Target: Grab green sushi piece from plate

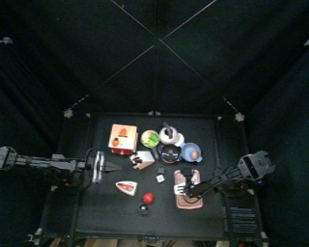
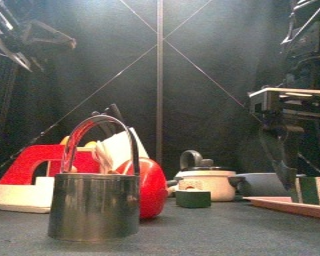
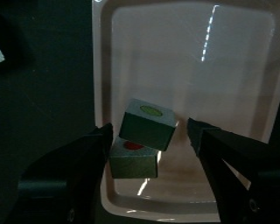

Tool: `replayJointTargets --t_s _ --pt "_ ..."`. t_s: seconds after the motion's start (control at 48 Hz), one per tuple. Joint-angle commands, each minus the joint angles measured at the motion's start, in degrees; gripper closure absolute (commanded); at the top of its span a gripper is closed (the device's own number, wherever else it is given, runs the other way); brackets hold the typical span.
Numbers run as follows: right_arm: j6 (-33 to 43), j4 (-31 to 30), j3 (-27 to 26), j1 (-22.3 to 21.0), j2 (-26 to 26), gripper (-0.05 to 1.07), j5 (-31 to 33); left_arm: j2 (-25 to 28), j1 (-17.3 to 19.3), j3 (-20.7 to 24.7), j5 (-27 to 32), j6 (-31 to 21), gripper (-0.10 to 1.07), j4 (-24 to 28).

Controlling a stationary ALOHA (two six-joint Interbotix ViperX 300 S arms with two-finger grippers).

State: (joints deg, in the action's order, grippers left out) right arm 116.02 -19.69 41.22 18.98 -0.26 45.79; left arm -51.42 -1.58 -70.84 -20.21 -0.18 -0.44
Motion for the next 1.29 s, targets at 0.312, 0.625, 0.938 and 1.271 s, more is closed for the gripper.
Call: replayJointTargets --t_s 0.312,0.625,0.938,1.271 --pt "0.1 -1.6 0.1 -1.5 -0.8 0.24 -0.4 0.3 0.1 0.8 -0.3 0.1 0.98 0.0" --pt "-0.8 -3.1 -1.6 -1.9 -1.6 0.33 0.4 0.3 0.1 0.8 -0.3 0.1 0.97 0.0" --pt "-1.0 -4.7 -2.5 -1.9 -1.8 0.34 1.8 0.3 0.1 0.8 -0.4 0.1 0.97 0.0" --pt "-1.1 -7.4 -4.3 -1.6 -1.8 0.34 1.5 0.3 0.1 0.6 -0.3 -0.1 0.97 -0.1"
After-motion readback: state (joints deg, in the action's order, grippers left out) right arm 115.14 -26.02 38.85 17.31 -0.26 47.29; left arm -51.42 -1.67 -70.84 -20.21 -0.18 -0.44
